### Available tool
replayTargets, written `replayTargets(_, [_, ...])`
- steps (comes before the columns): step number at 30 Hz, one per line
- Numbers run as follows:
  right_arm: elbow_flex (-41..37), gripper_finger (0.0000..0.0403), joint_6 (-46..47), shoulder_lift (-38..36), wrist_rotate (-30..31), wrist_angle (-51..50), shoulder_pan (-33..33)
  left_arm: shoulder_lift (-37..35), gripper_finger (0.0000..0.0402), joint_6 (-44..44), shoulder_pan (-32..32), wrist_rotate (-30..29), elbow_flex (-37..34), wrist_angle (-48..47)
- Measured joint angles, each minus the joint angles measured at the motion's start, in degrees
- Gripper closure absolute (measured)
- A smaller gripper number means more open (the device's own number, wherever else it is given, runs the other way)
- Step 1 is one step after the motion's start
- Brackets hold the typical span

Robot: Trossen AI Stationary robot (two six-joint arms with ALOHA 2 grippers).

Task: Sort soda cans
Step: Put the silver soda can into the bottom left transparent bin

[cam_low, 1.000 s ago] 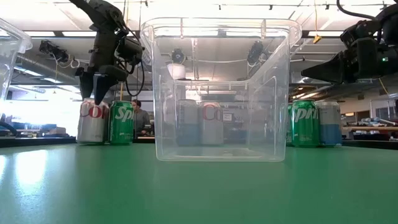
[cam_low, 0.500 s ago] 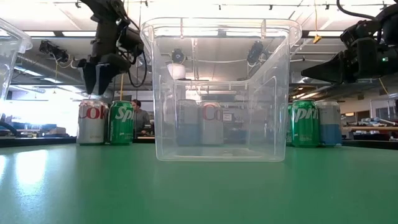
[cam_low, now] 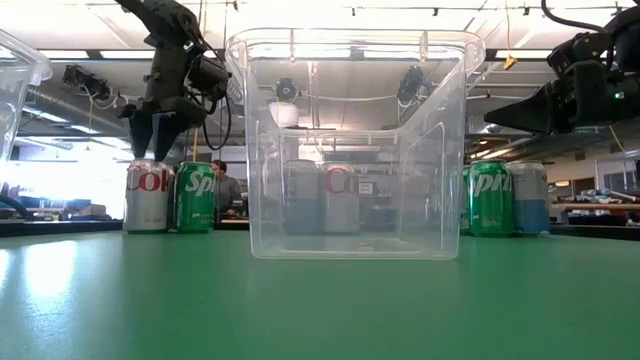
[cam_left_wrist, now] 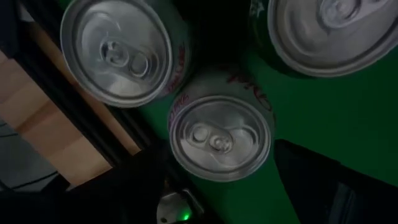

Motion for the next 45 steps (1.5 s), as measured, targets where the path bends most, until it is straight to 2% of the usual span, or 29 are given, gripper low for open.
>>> replayTargets(40, [0.0, 0.0402, 0.0, 0.0, 0.0, 0.0, 0.0, 3.3, 0.0105, 1.8, -0.2, -0.1, 0.2, 0.3])
replayTargets(45, [0.0, 0.0402, 0.0, 0.0, 0.0, 0.0, 0.0, 3.4, 0.0121, 2.7, -1.9, 0.2, 0.2, -1.8])
